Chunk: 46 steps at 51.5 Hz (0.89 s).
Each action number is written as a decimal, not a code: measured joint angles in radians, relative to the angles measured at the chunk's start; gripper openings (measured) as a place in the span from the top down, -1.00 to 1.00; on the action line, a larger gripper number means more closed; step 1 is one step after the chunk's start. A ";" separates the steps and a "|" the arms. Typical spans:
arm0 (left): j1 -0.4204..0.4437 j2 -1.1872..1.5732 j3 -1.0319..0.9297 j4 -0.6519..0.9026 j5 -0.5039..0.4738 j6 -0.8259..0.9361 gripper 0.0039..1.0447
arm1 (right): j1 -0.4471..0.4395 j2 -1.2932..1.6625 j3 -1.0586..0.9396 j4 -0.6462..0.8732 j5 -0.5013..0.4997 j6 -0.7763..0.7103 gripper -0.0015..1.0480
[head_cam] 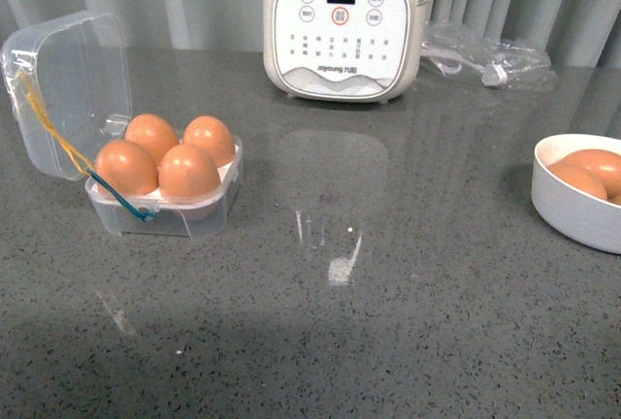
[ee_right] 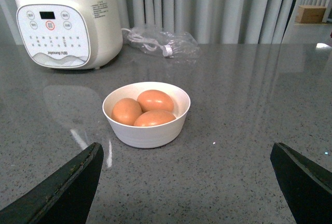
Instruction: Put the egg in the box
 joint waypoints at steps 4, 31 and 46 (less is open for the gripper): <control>0.046 0.124 0.063 0.147 0.035 0.008 -0.88 | 0.000 0.000 0.000 0.000 0.000 0.000 -0.87; 0.053 0.979 0.282 0.946 -0.029 0.373 -0.88 | 0.000 0.000 0.000 0.000 0.000 0.000 -0.87; 0.041 1.138 0.413 0.930 -0.028 0.439 -0.88 | 0.000 0.000 0.000 0.000 0.000 0.000 -0.87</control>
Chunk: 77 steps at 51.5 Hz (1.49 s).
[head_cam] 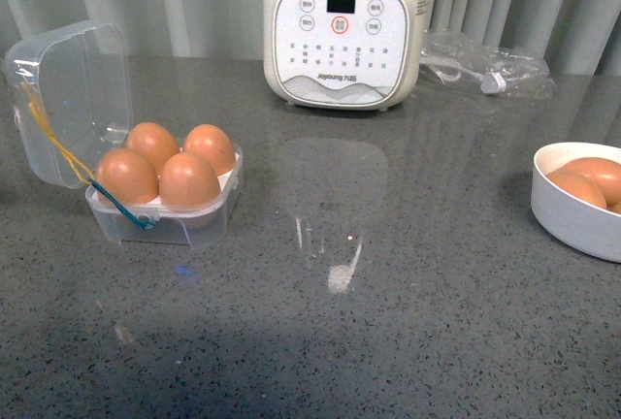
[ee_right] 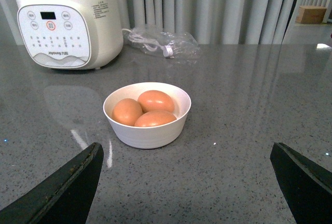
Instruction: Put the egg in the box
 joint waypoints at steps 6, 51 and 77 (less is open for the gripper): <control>-0.029 0.008 0.026 -0.032 -0.002 0.002 -0.88 | 0.000 0.000 0.000 0.000 0.000 0.000 -0.87; 0.002 -0.245 -0.159 -0.031 0.122 -0.090 -0.47 | 0.000 0.000 0.000 0.000 0.000 0.000 -0.87; -0.102 -0.551 -0.442 -0.026 0.039 -0.051 0.93 | 0.000 0.000 0.000 0.000 0.000 0.000 -0.87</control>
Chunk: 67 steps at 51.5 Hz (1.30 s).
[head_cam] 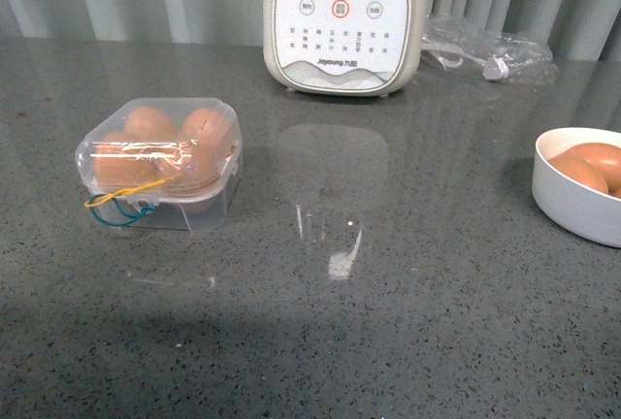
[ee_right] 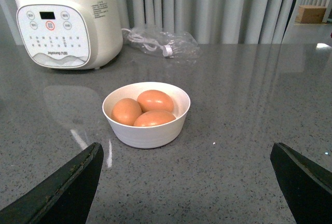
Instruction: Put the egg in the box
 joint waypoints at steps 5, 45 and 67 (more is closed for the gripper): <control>0.000 -0.052 -0.025 -0.027 -0.002 0.000 0.94 | 0.000 0.000 0.000 0.000 0.000 0.000 -0.87; 0.000 -0.451 -0.111 -0.309 -0.003 0.001 0.94 | 0.000 0.000 0.000 0.000 0.000 0.000 -0.87; 0.000 -0.665 -0.111 -0.517 -0.003 0.001 0.94 | 0.000 0.000 0.000 0.000 0.000 0.000 -0.87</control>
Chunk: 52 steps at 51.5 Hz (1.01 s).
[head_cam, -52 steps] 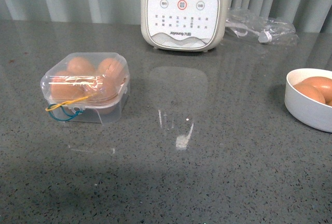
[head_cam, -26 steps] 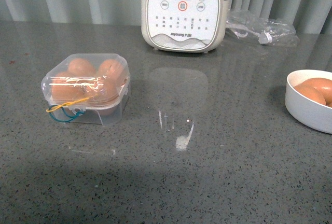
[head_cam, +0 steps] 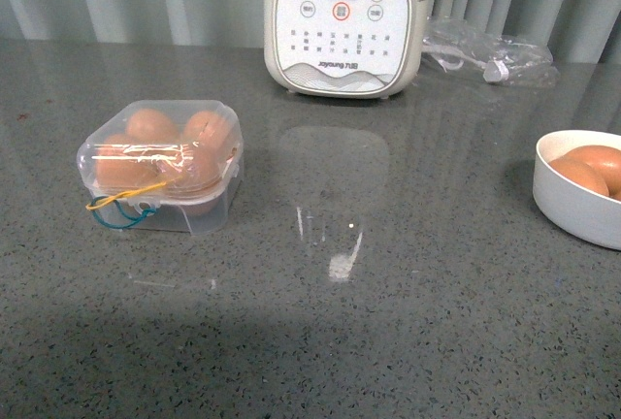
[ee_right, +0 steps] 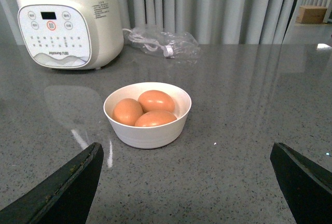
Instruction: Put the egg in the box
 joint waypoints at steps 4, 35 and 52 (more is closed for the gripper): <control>0.000 -0.028 0.000 -0.027 0.000 0.000 0.94 | 0.000 0.000 0.000 0.000 0.000 0.000 -0.87; 0.000 -0.246 0.001 -0.253 0.000 0.000 0.50 | 0.000 0.000 0.000 0.000 0.000 0.000 -0.87; 0.000 -0.246 0.001 -0.253 0.000 0.000 -0.76 | 0.000 0.000 0.000 0.000 0.000 0.000 -0.87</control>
